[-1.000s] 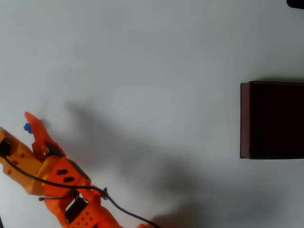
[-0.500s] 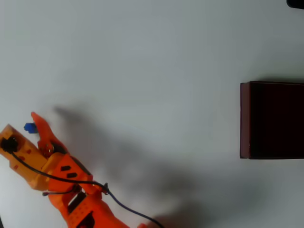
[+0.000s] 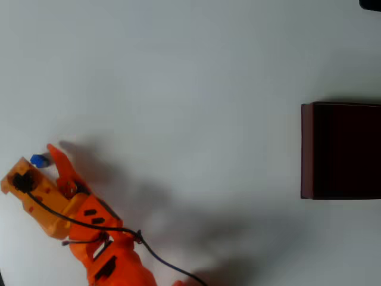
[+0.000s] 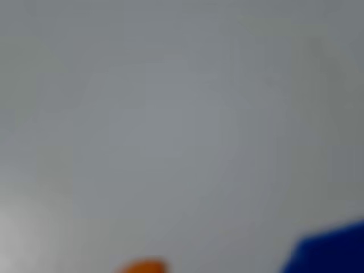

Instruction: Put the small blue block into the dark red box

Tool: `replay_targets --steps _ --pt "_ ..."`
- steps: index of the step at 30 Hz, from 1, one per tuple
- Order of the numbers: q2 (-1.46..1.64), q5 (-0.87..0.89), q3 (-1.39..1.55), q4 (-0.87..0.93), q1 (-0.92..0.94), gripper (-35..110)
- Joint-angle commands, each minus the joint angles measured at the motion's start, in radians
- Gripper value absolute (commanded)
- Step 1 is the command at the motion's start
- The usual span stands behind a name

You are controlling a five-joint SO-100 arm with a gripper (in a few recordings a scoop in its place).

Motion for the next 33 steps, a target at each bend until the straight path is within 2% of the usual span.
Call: replay_targets --steps 1,17,19,22,33 --pt "-0.021 0.026 -0.021 -0.055 -0.017 27" --pt "-0.066 0.048 -0.057 -0.083 -0.012 26" --pt "-0.071 0.054 -0.061 -0.083 -0.012 21" --pt "-0.072 0.049 -0.067 -0.083 -0.011 0" --pt "-0.048 0.026 -0.066 -0.08 0.0 0"
